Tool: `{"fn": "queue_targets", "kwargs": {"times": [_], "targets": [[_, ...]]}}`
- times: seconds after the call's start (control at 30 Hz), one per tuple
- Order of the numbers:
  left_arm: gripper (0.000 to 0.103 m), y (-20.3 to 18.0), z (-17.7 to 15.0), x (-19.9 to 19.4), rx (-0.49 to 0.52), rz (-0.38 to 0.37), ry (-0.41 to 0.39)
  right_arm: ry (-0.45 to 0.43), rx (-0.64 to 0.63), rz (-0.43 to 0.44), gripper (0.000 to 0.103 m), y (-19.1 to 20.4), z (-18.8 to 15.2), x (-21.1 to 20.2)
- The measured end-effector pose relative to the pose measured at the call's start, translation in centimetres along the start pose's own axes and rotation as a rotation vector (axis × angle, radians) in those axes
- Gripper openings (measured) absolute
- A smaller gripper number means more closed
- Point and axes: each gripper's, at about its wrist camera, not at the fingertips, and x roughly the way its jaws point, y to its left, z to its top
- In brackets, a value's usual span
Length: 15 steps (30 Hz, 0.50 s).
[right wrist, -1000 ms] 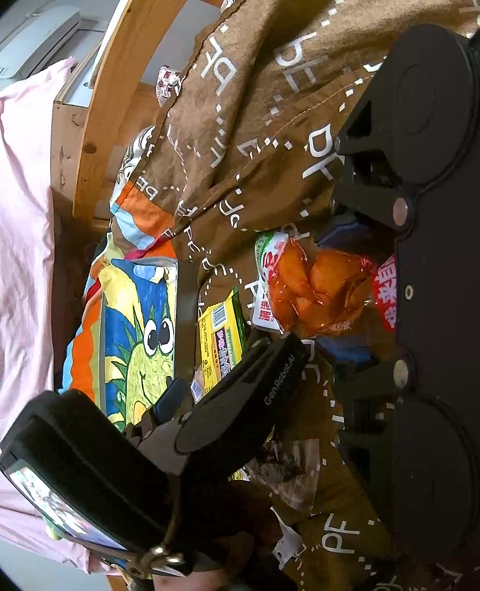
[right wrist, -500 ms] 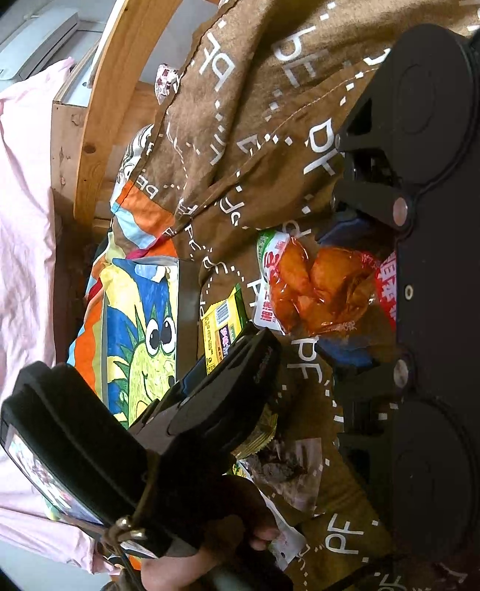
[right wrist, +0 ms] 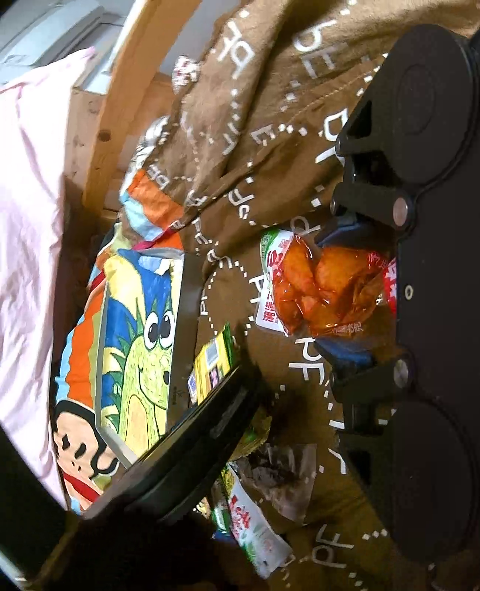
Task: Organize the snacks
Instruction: 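Carry both snacks into the metal tray and open both tools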
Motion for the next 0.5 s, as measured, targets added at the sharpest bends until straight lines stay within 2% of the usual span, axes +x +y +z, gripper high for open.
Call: {"fn": "queue_targets", "kwargs": {"times": [0.13, 0.3, 0.4, 0.5], "targets": [[0.052, 1.3, -1.6, -2.1, -0.105, 0.001, -0.038, -0.058, -0.083, -0.026, 0.054, 1.3, -0.2, -0.8], [0.052, 3.4, -3.8, -4.5, -0.232, 0.021, -0.082, -0.182, -0.180, -0.071, 0.054, 3.0, -0.3, -2.6], [0.052, 5.2, -4.9, -6.1, -0.289, 0.047, -0.120, -0.253, -0.193, -0.080, 0.055, 3.5, 0.6, -3.6], [0.052, 6.9, -5.0, -7.0, -0.305, 0.092, -0.133, -0.304, -0.174, -0.045, 0.055, 4.0, 2.4, -4.1]]}}
